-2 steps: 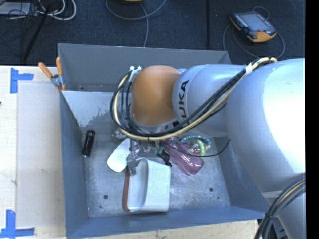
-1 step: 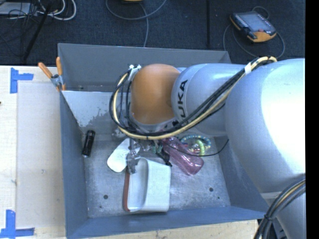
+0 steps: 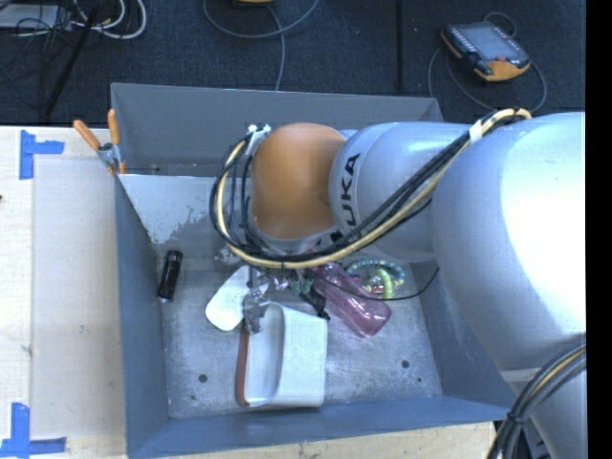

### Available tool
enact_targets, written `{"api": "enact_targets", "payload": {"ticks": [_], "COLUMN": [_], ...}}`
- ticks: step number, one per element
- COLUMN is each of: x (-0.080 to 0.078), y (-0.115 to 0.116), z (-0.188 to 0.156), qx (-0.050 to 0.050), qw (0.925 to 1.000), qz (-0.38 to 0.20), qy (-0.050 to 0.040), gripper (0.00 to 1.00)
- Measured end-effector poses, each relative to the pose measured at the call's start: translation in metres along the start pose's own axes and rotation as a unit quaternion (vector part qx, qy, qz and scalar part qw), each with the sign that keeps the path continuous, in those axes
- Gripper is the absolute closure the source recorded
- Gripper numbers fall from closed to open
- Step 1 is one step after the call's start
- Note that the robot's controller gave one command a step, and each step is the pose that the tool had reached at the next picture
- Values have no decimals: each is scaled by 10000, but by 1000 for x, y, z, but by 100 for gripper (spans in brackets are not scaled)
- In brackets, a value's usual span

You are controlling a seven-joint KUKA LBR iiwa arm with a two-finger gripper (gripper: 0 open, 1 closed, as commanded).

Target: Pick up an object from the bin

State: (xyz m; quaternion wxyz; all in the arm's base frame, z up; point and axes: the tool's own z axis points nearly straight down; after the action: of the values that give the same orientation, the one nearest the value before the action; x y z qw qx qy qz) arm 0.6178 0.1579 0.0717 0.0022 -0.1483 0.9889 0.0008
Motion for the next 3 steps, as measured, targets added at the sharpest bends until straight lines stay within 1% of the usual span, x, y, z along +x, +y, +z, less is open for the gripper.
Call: {"api": "enact_targets", "payload": {"ticks": [1, 2, 3], "x": [-2, -2, -1], "y": [0, 0, 0], "z": [-2, -2, -5], "qx": [-8, -8, -6], "qw": [9999, 9999, 9999], "qz": [101, 102, 103], "qy": [-15, -15, 9], "gripper": [100, 100, 100]}}
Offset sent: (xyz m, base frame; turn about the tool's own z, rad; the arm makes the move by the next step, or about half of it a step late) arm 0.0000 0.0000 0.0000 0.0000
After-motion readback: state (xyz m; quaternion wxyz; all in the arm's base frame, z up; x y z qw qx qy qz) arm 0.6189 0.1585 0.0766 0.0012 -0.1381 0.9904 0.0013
